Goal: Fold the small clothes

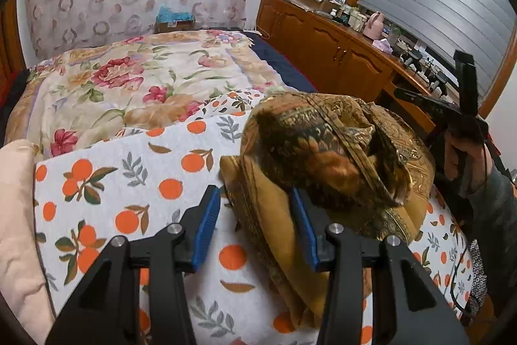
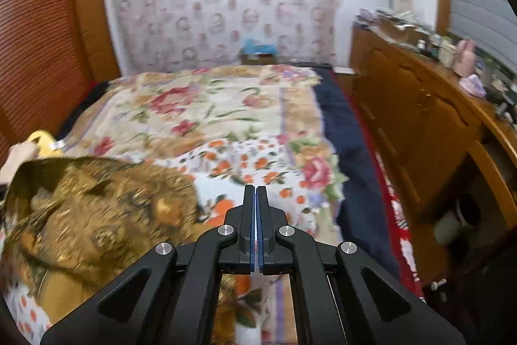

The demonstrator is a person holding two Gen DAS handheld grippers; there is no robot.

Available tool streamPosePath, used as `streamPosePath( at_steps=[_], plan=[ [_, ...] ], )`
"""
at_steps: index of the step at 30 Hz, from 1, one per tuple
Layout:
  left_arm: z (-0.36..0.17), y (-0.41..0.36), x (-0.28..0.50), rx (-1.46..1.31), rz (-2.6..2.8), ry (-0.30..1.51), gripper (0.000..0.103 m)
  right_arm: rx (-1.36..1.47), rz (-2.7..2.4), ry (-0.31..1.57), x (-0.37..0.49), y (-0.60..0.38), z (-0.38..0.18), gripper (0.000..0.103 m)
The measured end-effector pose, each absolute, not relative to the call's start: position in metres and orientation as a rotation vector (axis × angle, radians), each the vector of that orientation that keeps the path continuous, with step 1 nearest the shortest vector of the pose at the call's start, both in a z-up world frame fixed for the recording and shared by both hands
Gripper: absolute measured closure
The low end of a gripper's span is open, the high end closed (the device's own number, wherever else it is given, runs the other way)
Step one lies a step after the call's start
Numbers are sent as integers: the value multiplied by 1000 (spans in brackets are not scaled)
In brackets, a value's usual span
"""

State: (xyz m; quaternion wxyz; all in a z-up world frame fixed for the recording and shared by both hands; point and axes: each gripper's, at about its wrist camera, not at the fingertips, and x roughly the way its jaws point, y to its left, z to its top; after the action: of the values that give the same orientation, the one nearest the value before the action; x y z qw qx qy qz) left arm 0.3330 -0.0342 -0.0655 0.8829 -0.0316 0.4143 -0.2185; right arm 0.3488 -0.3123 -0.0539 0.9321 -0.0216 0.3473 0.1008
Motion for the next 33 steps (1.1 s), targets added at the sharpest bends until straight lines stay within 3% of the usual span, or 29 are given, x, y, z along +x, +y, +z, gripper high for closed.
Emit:
streamPosePath(
  at_steps=[2,4,6,8,13,14,17,18,25,32,33],
  plan=[
    [-66,-36,338,-60,-454,862,59,-71,277,718,344,-301,-54,100],
    [-66,-37,341,-58,-447,861,59,-106,327,733,340,-287,-54,89],
    [-67,-36,343,-56,-442,861,59,-134,362,746,338,-275,-55,67],
    [-67,-36,344,-53,-441,859,59,-151,399,773,338,-265,-60,61],
    [-67,-34,342,-55,-449,860,59,-191,464,830,340,-249,-74,61],
    [-67,-33,342,-55,-450,862,59,-187,474,852,342,-248,-77,66],
    [-70,-32,340,-57,-446,866,59,-191,505,871,342,-247,-79,98],
    [-70,-32,340,-59,-446,867,59,-189,514,865,341,-247,-78,101],
    [-68,-26,340,-92,-423,836,59,-81,257,692,337,-280,-51,103],
    [-75,-18,346,-118,-401,857,59,-55,147,799,351,-300,-73,103],
    [-77,-19,348,-116,-407,866,59,-52,160,791,349,-300,-72,98]
  ],
)
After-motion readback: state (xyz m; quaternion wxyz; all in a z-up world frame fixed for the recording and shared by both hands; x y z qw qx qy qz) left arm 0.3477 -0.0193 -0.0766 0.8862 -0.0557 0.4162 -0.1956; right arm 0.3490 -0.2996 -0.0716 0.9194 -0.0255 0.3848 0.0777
